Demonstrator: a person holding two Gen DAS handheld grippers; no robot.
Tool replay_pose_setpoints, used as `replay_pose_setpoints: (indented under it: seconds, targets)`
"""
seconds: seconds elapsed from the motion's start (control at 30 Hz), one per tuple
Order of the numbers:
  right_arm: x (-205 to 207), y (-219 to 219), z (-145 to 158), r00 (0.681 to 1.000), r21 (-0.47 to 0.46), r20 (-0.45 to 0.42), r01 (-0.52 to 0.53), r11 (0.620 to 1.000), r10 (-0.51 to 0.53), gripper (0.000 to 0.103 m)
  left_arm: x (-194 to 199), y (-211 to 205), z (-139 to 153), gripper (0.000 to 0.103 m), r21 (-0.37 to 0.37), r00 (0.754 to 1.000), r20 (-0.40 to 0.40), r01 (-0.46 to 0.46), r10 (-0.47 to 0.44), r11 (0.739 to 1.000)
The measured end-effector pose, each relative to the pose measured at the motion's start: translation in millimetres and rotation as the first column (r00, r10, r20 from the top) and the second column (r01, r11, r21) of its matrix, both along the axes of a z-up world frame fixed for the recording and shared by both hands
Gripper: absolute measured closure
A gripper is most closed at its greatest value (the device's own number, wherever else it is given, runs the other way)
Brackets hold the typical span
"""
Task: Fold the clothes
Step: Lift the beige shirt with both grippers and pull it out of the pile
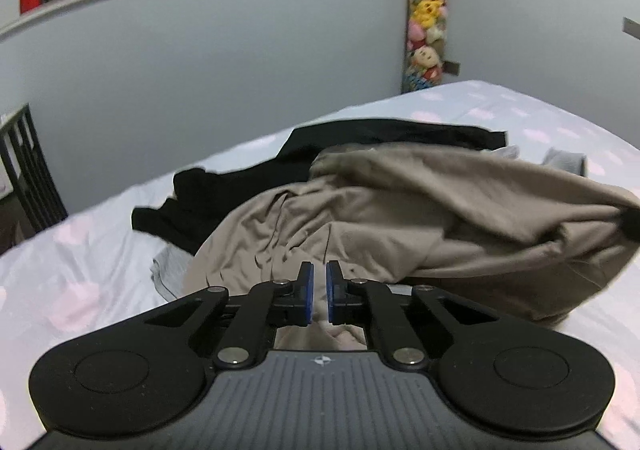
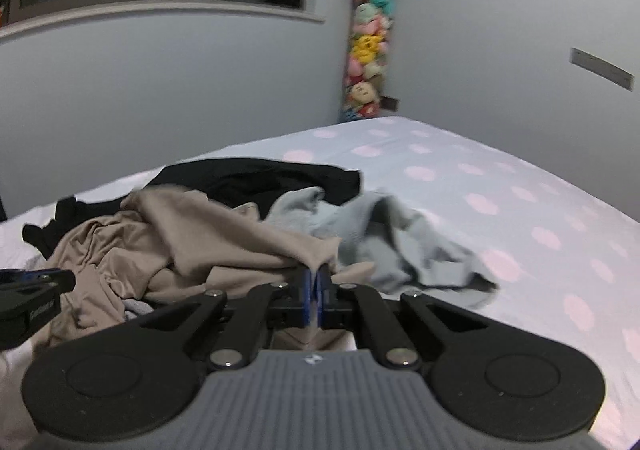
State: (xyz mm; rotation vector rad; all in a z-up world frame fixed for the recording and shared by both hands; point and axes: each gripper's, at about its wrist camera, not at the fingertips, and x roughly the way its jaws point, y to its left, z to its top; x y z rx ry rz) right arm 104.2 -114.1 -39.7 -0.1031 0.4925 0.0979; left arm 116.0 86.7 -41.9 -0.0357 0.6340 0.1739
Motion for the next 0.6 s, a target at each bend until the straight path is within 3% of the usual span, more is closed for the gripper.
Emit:
replay_pose_setpoints:
  seconds: [0.2, 0.37, 0.47, 0.6]
  targets:
    - [-69.9, -49.5, 8.7, 0.989, 0.013, 0.001, 0.15, 0.989, -0.15, 0.1, -31.3, -36.3, 21.6, 0.098, -0.021, 0.987, 0.0, 0.161, -0.161, 0.987]
    - [-129.5, -98.3, 9.3, 0.96, -0.03, -0.001, 0.278, 0.96, -0.278, 0.101, -60.1, -76.2, 36.3, 0.088, -0.07, 0.949, -0.008, 0.315, -0.316, 0.947]
    - [-162.7, -135.8, 9.1, 0.914, -0.055, -0.014, 0.404, 0.913, -0.405, 0.101, -78.1, -102.7, 39.6, 0.082, -0.089, 0.914, -0.01, 0.404, -0.406, 0.911]
    - [-200.4, -193.6, 4.2, 0.822, -0.089, -0.046, 0.563, 0.822, -0.568, 0.1, -96.3, -140.8, 38.2, 0.072, -0.091, 0.852, -0.036, 0.517, -0.522, 0.851]
